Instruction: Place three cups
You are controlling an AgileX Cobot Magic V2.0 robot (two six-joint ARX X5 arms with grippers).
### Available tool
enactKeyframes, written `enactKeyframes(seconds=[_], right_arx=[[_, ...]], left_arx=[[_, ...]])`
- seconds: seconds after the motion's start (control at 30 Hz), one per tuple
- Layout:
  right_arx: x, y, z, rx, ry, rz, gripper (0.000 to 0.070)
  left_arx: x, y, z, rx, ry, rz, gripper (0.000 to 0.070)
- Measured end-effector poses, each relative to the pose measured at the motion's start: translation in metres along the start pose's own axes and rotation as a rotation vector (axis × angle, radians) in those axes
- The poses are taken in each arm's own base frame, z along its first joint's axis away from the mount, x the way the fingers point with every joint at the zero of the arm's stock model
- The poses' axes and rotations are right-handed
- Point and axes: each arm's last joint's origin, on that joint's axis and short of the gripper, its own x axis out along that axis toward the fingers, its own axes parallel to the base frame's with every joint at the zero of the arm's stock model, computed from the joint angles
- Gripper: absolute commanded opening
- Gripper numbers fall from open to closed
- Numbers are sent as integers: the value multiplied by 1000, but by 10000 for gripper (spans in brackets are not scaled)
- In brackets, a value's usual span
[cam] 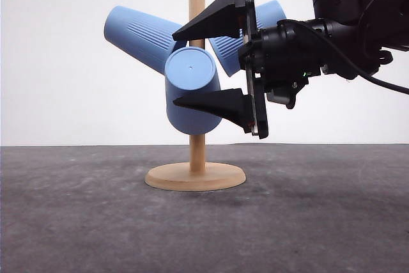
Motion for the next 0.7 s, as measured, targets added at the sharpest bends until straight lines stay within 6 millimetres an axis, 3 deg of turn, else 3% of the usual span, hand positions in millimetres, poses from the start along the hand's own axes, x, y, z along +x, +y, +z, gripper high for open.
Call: enactKeyframes(seconds=[0.5, 0.7], right_arx=[[15, 2, -21, -29, 59, 3, 643], [-9, -3, -43, -12, -2, 4, 615]], left_arx=[[0, 0, -3, -12, 32, -3, 594], [-1, -1, -4, -14, 38, -4, 594]])
